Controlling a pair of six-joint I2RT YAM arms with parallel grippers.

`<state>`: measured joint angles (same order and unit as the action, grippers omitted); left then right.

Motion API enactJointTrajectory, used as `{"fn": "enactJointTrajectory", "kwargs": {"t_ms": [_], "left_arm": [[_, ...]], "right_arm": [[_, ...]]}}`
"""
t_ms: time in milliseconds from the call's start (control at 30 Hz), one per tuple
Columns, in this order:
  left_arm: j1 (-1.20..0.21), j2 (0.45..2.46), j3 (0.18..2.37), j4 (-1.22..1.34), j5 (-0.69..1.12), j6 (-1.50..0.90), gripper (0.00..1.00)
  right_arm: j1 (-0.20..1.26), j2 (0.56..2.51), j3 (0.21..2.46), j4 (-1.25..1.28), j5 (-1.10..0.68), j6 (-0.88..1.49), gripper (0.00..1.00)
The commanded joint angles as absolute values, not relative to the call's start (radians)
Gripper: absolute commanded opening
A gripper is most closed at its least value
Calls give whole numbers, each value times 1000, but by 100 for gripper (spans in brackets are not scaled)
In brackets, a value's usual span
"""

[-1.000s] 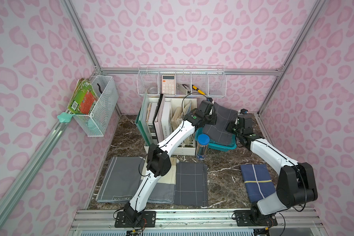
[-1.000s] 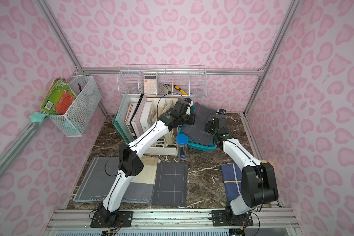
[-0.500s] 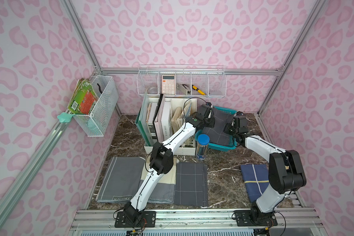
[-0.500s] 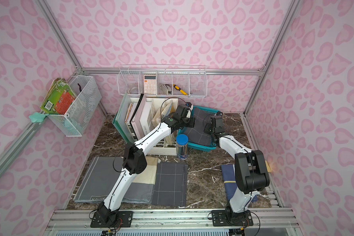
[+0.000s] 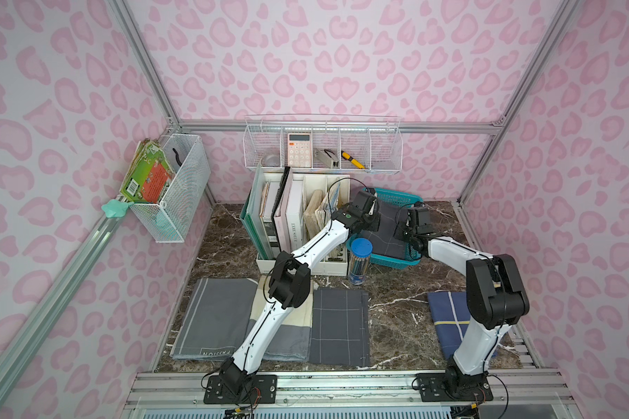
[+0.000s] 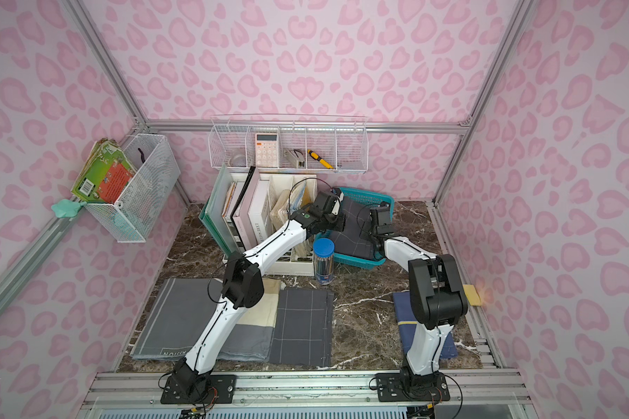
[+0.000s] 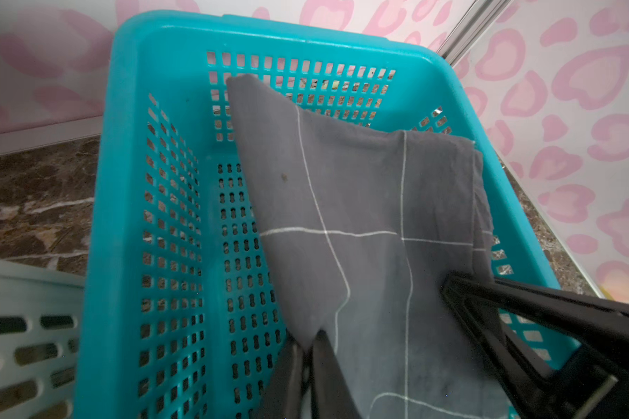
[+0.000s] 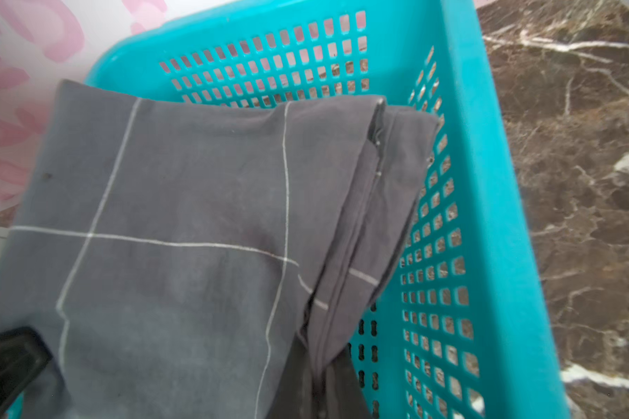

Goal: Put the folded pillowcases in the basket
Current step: Place the pillowcase in the basket.

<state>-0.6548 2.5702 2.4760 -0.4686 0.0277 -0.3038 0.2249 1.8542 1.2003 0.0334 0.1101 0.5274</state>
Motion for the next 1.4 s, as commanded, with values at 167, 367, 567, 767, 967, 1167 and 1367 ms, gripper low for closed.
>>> {"fn": "enactJointTrajectory", "kwargs": {"t_ms": [167,367,567,767,967,1167,1367], "left_arm": [[-658,2540,2483,-432,28,-291,49],[-663,2480,2481,-445,34,-290,53],[-682,2430,2473,-451,31,-278,54],[-696,2380,2439,-449,27,-279,56],[-705,2318,2411,-474,22,-278,58],[-724,2234,2337,-469,19,-282,59],[-747,2144,2265,-469,12,-284,60]], "right_arm": [[223,1926,1242,34,92,527,0],[225,1959,1258,11,98,545,0],[225,1986,1279,-17,93,565,0],[228,2042,1352,-60,92,560,0],[218,2035,1354,-123,130,573,9],[182,1969,1299,-107,124,560,49],[143,1940,1298,-129,145,545,54]]}}
